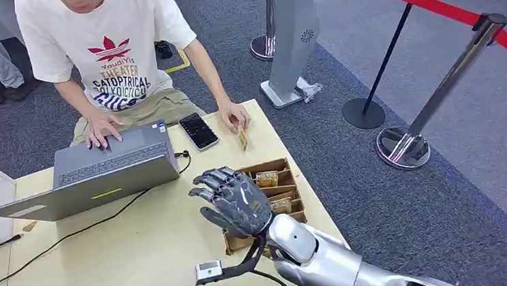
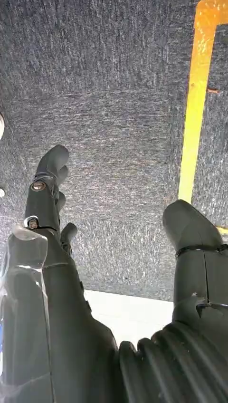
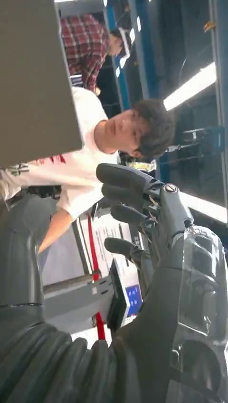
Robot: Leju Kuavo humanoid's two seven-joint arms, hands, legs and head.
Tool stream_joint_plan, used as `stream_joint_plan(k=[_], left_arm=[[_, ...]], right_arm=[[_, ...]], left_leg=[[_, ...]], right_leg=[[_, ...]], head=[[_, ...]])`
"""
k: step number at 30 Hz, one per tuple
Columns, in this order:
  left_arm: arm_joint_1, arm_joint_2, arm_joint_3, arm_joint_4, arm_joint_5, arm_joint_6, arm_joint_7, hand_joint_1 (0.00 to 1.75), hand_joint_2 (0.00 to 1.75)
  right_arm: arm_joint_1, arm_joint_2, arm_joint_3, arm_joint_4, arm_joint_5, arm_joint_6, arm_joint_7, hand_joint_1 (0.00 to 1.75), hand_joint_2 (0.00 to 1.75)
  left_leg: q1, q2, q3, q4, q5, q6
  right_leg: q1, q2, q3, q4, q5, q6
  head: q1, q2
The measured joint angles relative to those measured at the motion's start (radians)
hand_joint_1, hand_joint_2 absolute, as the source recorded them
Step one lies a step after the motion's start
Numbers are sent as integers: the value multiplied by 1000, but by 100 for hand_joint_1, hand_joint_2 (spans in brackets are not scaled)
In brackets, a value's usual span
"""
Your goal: Pass the card to the sensor for recognition and then transmit it.
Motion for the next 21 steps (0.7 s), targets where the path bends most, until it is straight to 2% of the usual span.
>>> stream_joint_plan(k=[1,5,9,11,13,17,18,21], left_arm=[[0,0,0,0,0,0,0,0,175],[0,0,0,-1,-6,0,0,0,175],[0,0,0,-1,-9,0,0,0,175],[-1,1,0,-1,-13,0,0,0,175],[-1,2,0,-1,-16,0,0,0,175],[-1,2,0,-1,-18,0,0,0,175],[-1,2,0,-1,-19,0,0,0,175],[-1,2,0,-1,-20,0,-1,0,175]], right_arm=[[-1,-1,-5,6,5,0,3,61,175],[-7,-2,-20,34,14,-1,16,65,175],[-16,-3,-39,65,31,-1,26,84,175],[-21,-3,-49,83,32,-1,27,80,175],[-25,-3,-59,99,33,-3,28,89,175],[-30,-3,-75,122,34,-4,32,91,175],[-31,-3,-79,126,34,-4,32,103,175],[-35,-3,-85,140,34,-4,34,99,175]], left_leg=[[0,0,0,0,0,0],[0,0,0,0,0,0],[0,0,0,0,0,0],[0,0,0,0,0,0],[0,0,0,0,0,0],[0,0,0,0,0,0],[0,0,0,0,0,0],[0,0,0,0,0,0]], right_leg=[[0,0,0,0,0,0],[0,0,0,0,0,0],[0,0,0,0,0,0],[0,0,0,0,0,0],[0,0,0,0,0,0],[0,0,0,0,0,0],[0,0,0,0,0,0],[0,0,0,0,0,0]], head=[[0,0],[0,0],[0,0],[0,0],[0,0],[0,0],[0,0],[0,0]])
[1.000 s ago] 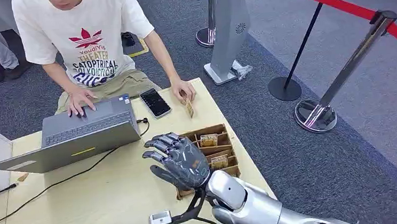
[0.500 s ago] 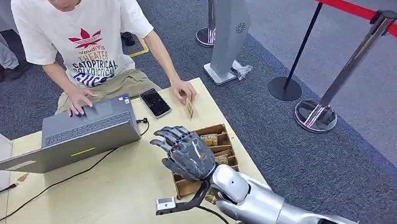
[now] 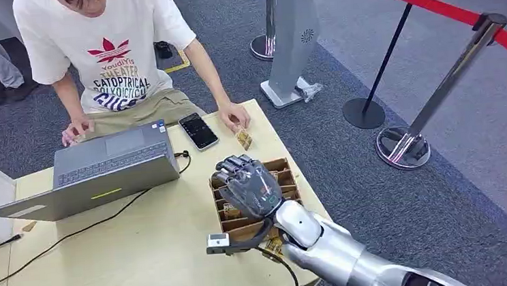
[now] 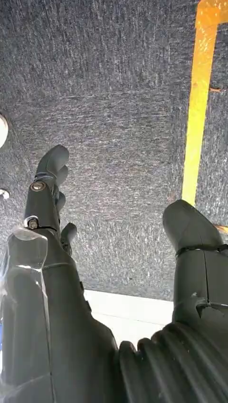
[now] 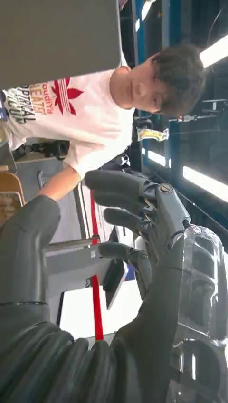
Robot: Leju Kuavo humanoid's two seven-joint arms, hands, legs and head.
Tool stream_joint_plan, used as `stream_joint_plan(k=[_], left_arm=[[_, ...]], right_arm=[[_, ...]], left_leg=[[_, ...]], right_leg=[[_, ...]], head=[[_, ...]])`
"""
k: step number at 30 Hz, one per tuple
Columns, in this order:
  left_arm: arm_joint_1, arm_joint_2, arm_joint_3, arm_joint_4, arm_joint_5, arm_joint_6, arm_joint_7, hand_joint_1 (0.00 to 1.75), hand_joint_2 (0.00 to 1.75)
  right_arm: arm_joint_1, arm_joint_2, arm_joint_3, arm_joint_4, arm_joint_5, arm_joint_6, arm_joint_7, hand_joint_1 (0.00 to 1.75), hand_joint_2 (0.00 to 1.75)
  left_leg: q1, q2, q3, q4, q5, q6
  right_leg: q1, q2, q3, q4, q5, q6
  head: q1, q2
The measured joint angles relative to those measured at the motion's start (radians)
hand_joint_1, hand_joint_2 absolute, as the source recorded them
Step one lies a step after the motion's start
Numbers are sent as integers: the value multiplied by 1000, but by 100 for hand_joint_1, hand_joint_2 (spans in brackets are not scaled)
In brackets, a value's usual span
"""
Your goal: Pass the card to the sensor for recognition and then transmit it.
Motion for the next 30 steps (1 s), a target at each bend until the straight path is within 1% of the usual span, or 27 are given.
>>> stream_joint_plan(k=[4,6,9,10,12,13,15,16,17,20,23,25,26,29,30], left_arm=[[0,0,0,0,0,0,0,0,175],[0,1,0,0,0,0,0,0,175],[0,1,0,0,0,1,0,0,175],[0,1,0,0,0,1,0,0,175],[0,1,0,0,0,2,0,0,175],[0,1,0,0,0,3,0,0,175],[0,1,0,0,0,3,0,0,175],[0,1,0,0,0,3,0,0,175],[0,1,1,0,0,3,-1,0,175],[0,1,2,0,0,4,-2,0,175],[0,1,2,0,0,7,-2,0,175],[0,1,2,0,-3,7,-2,0,175],[0,1,2,0,-3,8,-2,0,175],[-1,1,2,0,-6,8,-2,0,175],[-1,1,2,0,-6,8,-2,0,175]], right_arm=[[0,0,-8,13,0,0,0,101,175],[0,0,-10,18,0,0,0,94,175],[0,0,-13,24,0,0,0,93,175],[0,0,-14,26,0,0,0,99,175],[0,0,-16,28,2,0,0,99,175],[0,0,-16,29,5,0,0,103,175],[0,0,-16,29,13,0,0,105,175],[0,0,-16,30,14,0,0,113,175],[0,0,-16,30,14,0,0,112,175],[1,0,-16,31,14,1,0,126,175],[1,0,-16,30,17,3,2,122,175],[2,0,-16,31,18,3,4,129,175],[3,0,-16,32,18,3,4,129,175],[6,0,-16,34,19,3,9,117,175],[8,0,-16,34,22,3,10,117,175]], left_leg=[[0,0,0,0,0,0],[0,0,0,0,0,0],[0,0,0,0,0,0],[0,0,0,0,0,0],[0,0,0,0,0,0],[0,0,0,0,0,0],[0,0,0,0,0,0],[0,0,0,0,0,0],[0,0,0,0,0,0],[0,0,0,0,0,0],[0,0,0,0,0,0],[0,0,0,0,0,0],[0,0,0,0,0,0],[0,0,0,0,0,0],[0,0,0,0,0,0]], right_leg=[[0,0,0,0,0,0],[0,0,0,0,0,0],[0,0,0,0,0,0],[0,0,0,0,0,0],[0,0,0,0,0,0],[0,0,0,0,0,0],[0,0,0,0,0,0],[0,0,0,0,0,0],[0,0,0,0,0,0],[0,0,0,0,0,0],[0,0,0,0,0,0],[0,0,0,0,0,0],[0,0,0,0,0,0],[0,0,0,0,0,0],[0,0,0,0,0,0]], head=[[0,0],[0,0],[0,0],[0,0],[0,0],[0,0],[0,0],[0,0],[0,0],[0,0],[0,0],[0,0],[0,0],[0,0],[0,0]])
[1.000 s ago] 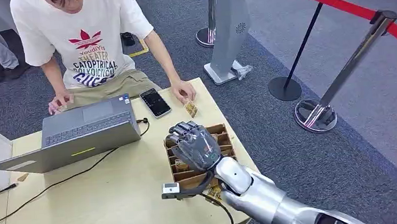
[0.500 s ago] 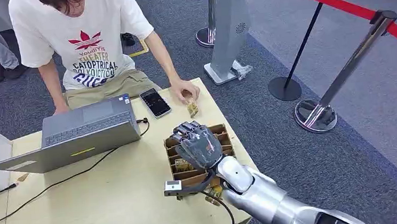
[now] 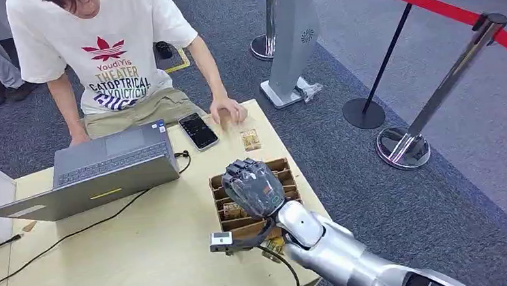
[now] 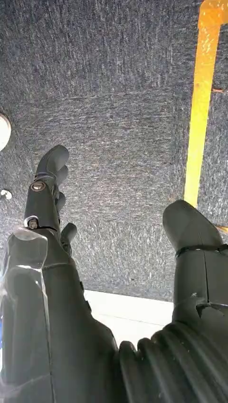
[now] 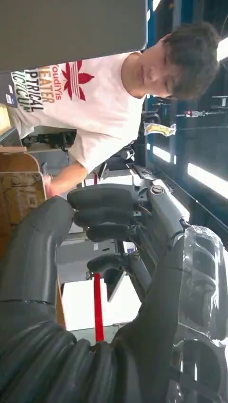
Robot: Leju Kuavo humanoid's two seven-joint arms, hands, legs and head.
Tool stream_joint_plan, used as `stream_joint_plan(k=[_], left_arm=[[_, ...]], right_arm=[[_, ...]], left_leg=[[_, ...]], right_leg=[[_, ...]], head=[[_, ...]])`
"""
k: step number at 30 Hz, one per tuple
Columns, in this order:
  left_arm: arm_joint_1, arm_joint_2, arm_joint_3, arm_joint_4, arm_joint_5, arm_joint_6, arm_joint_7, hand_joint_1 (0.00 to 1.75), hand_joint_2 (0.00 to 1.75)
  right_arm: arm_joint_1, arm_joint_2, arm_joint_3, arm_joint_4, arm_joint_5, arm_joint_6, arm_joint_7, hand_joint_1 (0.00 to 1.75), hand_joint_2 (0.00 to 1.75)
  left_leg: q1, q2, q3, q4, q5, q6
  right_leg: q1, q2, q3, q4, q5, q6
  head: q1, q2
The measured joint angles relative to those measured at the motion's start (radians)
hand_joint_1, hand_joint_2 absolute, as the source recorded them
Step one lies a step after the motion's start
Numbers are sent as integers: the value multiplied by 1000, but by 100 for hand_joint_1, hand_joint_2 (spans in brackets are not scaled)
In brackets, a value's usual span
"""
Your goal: Pass the card to the sensor for recognition and then transmit it.
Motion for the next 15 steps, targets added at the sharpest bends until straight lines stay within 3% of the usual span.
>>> stream_joint_plan(k=[6,8,15], left_arm=[[-2,0,0,0,-9,1,0,0,175],[-2,0,0,0,-11,1,0,0,175],[-5,0,0,0,-21,2,0,0,175]], right_arm=[[12,0,-1,1,16,0,7,120,175],[15,0,-1,0,18,1,9,112,175],[25,0,-7,-3,30,15,12,106,175]], left_leg=[[0,0,0,0,0,0],[0,0,0,0,0,0],[0,0,0,0,0,0]], right_leg=[[0,0,0,0,0,0],[0,0,0,0,0,0],[0,0,0,0,0,0]], head=[[0,0],[0,0],[0,0]])
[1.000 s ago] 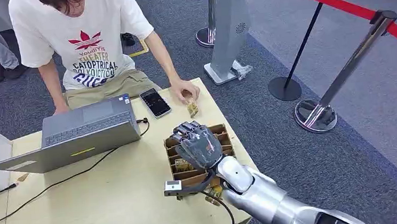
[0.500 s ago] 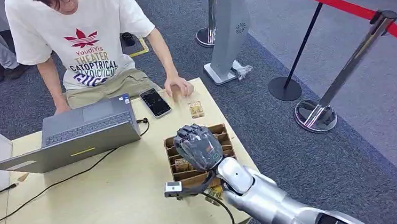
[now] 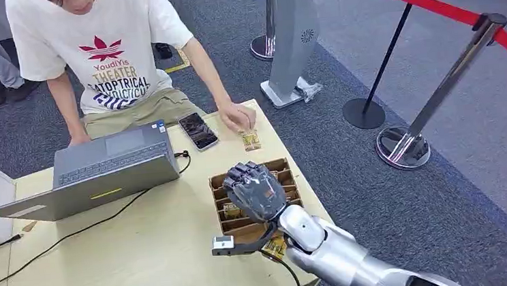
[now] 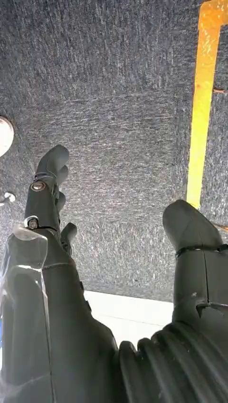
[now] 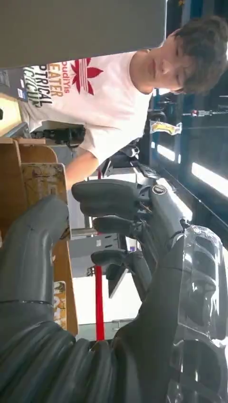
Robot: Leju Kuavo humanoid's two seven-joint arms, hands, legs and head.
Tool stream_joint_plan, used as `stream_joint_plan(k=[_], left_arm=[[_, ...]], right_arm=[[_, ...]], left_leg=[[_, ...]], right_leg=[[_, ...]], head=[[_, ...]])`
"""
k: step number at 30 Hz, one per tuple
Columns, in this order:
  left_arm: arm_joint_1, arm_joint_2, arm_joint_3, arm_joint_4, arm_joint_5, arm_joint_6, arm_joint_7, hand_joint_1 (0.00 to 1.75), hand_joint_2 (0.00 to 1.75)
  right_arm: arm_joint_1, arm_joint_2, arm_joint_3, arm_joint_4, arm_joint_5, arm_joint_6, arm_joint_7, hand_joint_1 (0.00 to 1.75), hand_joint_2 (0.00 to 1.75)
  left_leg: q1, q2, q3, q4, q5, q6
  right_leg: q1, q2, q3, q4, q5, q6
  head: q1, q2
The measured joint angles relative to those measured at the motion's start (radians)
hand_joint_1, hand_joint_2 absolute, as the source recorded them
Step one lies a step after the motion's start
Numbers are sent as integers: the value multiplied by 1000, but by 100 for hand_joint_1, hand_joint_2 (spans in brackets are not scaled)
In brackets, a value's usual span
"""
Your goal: Pass the card to the sensor for recognition and then transmit it.
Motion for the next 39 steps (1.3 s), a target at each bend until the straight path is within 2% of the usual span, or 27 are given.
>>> stream_joint_plan(k=[1,4,5,6,7,10,11,18,19,20,21,23,28,30,33,39], left_arm=[[0,0,0,0,-1,0,0,0,175],[0,0,0,0,-6,0,0,0,175],[-1,0,0,0,-6,0,0,0,175],[-1,0,0,0,-7,0,0,0,175],[-1,0,0,0,-7,0,0,0,175],[-1,0,0,-2,-8,0,0,0,175],[-1,0,0,-2,-8,0,1,0,175],[-1,0,0,-2,-6,0,3,0,175],[-1,0,0,-2,-6,0,3,0,175],[-1,0,0,-2,-6,0,3,0,175],[-1,0,0,-2,-6,0,3,0,175],[-1,0,0,-2,-5,0,3,0,175],[-1,0,0,-2,-3,0,3,0,175],[-1,0,2,-2,-3,1,3,0,175],[-1,0,2,-2,-3,1,3,0,175],[-1,-1,2,-2,-3,5,3,0,175]], right_arm=[[2,0,0,-1,0,0,0,98,175],[5,0,-1,-2,1,2,1,99,175],[6,0,-2,-3,1,3,2,93,175],[7,0,-3,-5,1,3,3,94,175],[9,0,-4,-6,1,3,3,86,175],[10,0,-6,-8,3,3,3,89,175],[10,0,-6,-8,6,2,3,84,175],[11,0,-6,-11,14,3,3,82,175],[11,0,-7,-14,18,5,3,96,175],[10,2,-9,-16,19,16,3,99,175],[10,2,-9,-16,19,17,2,91,175],[10,2,-12,-16,19,18,1,87,175],[9,2,-18,-16,19,21,0,87,175],[8,2,-19,-16,19,21,0,82,175],[6,4,-19,-16,19,23,0,87,175],[-9,5,-20,-6,17,23,-6,84,175]], left_leg=[[0,0,0,0,0,0],[0,0,0,0,0,0],[0,0,0,0,0,0],[0,0,0,0,0,0],[0,0,0,0,0,0],[0,0,0,0,0,0],[0,0,0,0,0,0],[0,0,0,0,0,0],[0,0,0,0,0,0],[0,0,0,0,0,0],[0,0,0,0,0,0],[0,0,0,0,0,0],[0,0,0,0,0,0],[0,0,0,0,0,0],[0,0,0,0,0,0],[0,0,0,0,0,0]], right_leg=[[0,0,0,0,0,0],[0,0,0,0,0,0],[0,0,0,0,0,0],[0,0,0,0,0,0],[0,0,0,0,0,0],[0,0,0,0,0,0],[0,0,0,0,0,0],[0,0,0,0,0,0],[0,0,0,0,0,0],[0,0,0,0,0,0],[0,0,0,0,0,0],[0,0,0,0,0,0],[0,0,0,0,0,0],[0,0,0,0,0,0],[0,0,0,0,0,0],[0,0,0,0,0,0]], head=[[0,0],[0,0],[0,0],[0,0],[0,0],[0,0],[0,0],[0,0],[0,0],[0,0],[0,0],[0,0],[0,0],[0,0],[0,0],[0,0]])
